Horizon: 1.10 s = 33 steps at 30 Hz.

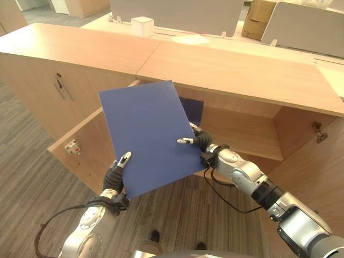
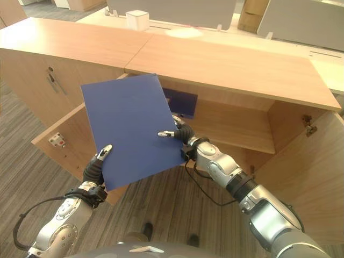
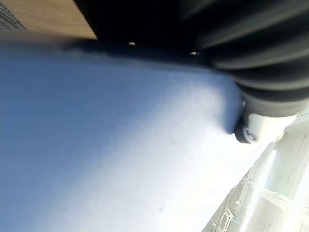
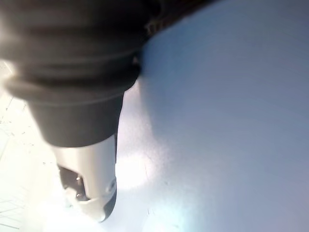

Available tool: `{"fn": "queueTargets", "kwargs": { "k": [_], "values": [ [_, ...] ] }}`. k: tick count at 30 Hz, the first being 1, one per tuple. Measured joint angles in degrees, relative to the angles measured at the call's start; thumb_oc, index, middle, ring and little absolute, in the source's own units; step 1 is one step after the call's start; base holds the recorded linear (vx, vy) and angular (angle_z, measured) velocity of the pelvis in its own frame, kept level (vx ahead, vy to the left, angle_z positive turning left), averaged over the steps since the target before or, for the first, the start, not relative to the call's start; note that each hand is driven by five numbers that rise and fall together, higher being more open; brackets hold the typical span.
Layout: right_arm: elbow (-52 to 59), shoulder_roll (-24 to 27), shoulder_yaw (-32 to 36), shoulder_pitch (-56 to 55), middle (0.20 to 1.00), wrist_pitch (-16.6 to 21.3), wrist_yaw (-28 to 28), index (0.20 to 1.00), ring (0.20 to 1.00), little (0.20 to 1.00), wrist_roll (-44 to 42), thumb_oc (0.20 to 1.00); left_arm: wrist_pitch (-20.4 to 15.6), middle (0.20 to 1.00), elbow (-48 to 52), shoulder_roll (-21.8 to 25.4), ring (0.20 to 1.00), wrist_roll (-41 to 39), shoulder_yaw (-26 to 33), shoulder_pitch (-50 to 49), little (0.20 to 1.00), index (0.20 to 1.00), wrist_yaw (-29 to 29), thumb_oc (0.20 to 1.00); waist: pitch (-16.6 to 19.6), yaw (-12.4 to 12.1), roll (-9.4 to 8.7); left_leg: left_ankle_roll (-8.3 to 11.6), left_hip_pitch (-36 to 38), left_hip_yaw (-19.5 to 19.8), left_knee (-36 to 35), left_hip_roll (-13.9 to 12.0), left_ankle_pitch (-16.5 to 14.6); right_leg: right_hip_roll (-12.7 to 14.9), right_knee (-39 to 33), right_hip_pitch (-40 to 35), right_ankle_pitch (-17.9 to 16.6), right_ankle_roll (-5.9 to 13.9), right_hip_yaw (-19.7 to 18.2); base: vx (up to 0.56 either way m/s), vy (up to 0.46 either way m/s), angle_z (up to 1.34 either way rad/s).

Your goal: Put the empty folder in the office cabinet

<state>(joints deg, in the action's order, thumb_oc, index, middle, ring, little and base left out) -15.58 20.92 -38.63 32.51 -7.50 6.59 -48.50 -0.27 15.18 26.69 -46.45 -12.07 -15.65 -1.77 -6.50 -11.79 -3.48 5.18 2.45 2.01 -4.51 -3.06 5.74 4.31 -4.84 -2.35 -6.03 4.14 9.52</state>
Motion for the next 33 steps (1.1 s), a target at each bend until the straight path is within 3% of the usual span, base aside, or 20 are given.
{"fn": "queueTargets", "kwargs": {
  "k": [1,11,13,19,24,31,33],
  "values": [
    [-0.3,0.0,-0.1,0.0,0.200,0.0,-0.3,0.200,0.200,0.200,0.0,0.200,0.0,0.200,-0.2,0.1,0.200,0.0,-0.2,0.0,0.200,0.200,0.0,0.200,0.0,-0.1,-0.02,-0.01,0.0,0.0,0.0,0.1,0.0,0.1,0.0,0.0,0.0,0.08,0.0,0.00,0.000,0.00],
    [-0.2,0.1,-0.2,0.0,0.200,-0.5,-0.4,0.200,0.200,0.200,-1.7,0.200,0.0,0.200,-0.7,-0.1,0.200,-0.1,-1.0,0.0,0.200,0.200,0.0,0.200,0.0,0.0,-0.17,-0.03,0.0,0.0,0.0,0.2,0.0,0.2,-0.1,0.1,-0.1,0.18,-0.1,0.00,0.000,0.00],
    [-0.3,0.1,-0.1,0.0,0.200,-0.4,-0.4,0.200,0.200,0.200,-1.6,0.200,0.0,1.000,-0.8,0.0,1.000,-0.1,-1.2,0.0,1.000,1.000,0.0,1.000,0.0,0.0,-0.17,-0.03,0.0,0.0,0.0,0.2,0.0,0.2,0.0,0.1,-0.1,0.18,-0.1,0.02,0.002,0.00],
    [-0.3,-0.3,1.3,-3.0,0.200,-0.3,-0.4,0.200,0.200,0.200,0.0,0.200,-0.2,1.000,-4.1,-0.3,1.000,4.3,-1.9,0.4,1.000,1.000,-1.8,1.000,0.0,0.1,-0.15,-0.09,-0.4,0.4,0.0,0.3,0.0,0.2,0.0,0.2,-0.1,0.15,0.2,0.00,0.001,0.02],
    [-0.4,-0.6,4.7,-10.0,0.200,0.0,-0.9,0.200,0.200,0.200,1.8,0.200,-1.2,1.000,-15.7,-0.5,1.000,13.6,-2.1,2.4,1.000,1.000,-1.2,1.000,-2.0,-0.3,0.14,-0.32,-4.7,1.7,0.1,0.3,1.8,0.3,0.0,3.6,-0.6,0.49,1.6,-0.14,-0.027,0.16],
    [-1.1,0.6,12.6,-14.8,0.200,2.0,-3.4,0.200,0.200,0.200,2.5,0.200,-1.3,1.000,-35.6,-0.3,1.000,27.3,-0.5,8.7,1.000,1.000,3.5,1.000,-11.8,-1.4,2.59,0.87,-14.2,4.0,0.2,0.3,4.3,0.3,0.0,12.1,-2.3,-0.10,4.2,-0.08,-0.007,0.15],
    [-4.8,0.0,12.6,-15.7,0.200,2.4,-4.1,0.200,0.200,0.200,2.6,0.200,-1.6,1.000,-39.1,-0.6,1.000,31.7,-0.1,8.8,1.000,1.000,4.9,1.000,-13.0,-1.6,2.44,0.84,-14.2,3.9,0.2,0.3,4.4,0.4,0.0,12.0,-2.5,-0.14,4.1,0.00,0.000,0.00]
  ]
}}
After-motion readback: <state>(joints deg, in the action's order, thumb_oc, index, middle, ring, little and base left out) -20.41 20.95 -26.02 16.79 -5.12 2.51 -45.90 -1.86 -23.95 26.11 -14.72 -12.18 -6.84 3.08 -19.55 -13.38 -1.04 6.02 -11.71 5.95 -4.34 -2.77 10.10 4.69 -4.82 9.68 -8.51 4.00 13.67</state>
